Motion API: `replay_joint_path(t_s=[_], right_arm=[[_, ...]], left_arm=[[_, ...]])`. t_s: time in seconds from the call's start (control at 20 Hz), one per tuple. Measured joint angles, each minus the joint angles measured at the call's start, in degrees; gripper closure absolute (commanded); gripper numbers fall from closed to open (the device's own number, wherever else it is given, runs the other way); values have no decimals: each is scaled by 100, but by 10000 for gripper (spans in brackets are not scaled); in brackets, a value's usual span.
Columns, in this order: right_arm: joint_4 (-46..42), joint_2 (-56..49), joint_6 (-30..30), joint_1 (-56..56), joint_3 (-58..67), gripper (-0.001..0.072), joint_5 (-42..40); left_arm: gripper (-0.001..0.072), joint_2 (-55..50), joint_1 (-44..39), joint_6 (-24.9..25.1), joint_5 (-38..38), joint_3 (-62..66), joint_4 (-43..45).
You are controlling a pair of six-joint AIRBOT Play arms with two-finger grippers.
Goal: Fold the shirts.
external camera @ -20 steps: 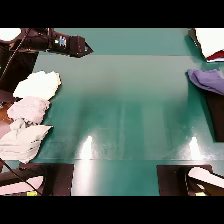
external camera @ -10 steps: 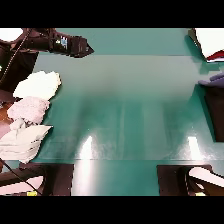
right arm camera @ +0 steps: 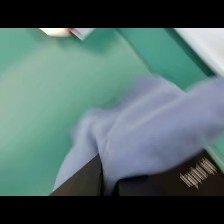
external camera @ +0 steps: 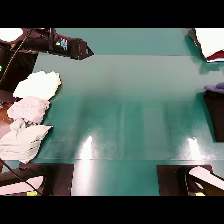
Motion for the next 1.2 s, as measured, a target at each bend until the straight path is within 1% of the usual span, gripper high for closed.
replay_joint_path(t_s=[0.05,0.1,0.2,0.25,0.3,0.4,0.55,0.7,0.75,0.8,0.9,0.95,1.2], right_arm=[[-264,15,50,-11,4,691,151],[-540,28,105,-17,9,644,328],[-1054,48,238,-28,11,280,625],[-1276,52,286,-33,11,205,750],[-1467,52,330,-33,11,200,852],[-1784,59,389,-33,11,201,1019],[-1937,59,439,-28,11,202,1163],[-1665,61,509,142,11,205,1257],[-1506,61,522,243,11,223,1290],[-1281,61,531,382,11,327,1318],[-870,61,549,763,11,617,1397],[-706,61,553,986,11,696,1427],[-354,61,511,2288,13,696,1434]], left_arm=[[681,0,0,28,-17,0,0],[681,0,0,52,-42,0,0],[681,0,0,79,-63,0,0],[681,0,0,85,-74,0,0],[681,0,0,98,-74,0,0],[681,0,0,101,-85,0,0],[680,0,0,107,-94,0,0],[680,0,0,114,-96,0,0],[680,0,0,114,-96,0,0],[680,0,0,111,-109,0,0],[680,0,0,111,-109,0,-2],[680,0,0,111,-83,0,-4],[680,0,0,111,210,0,-11]])
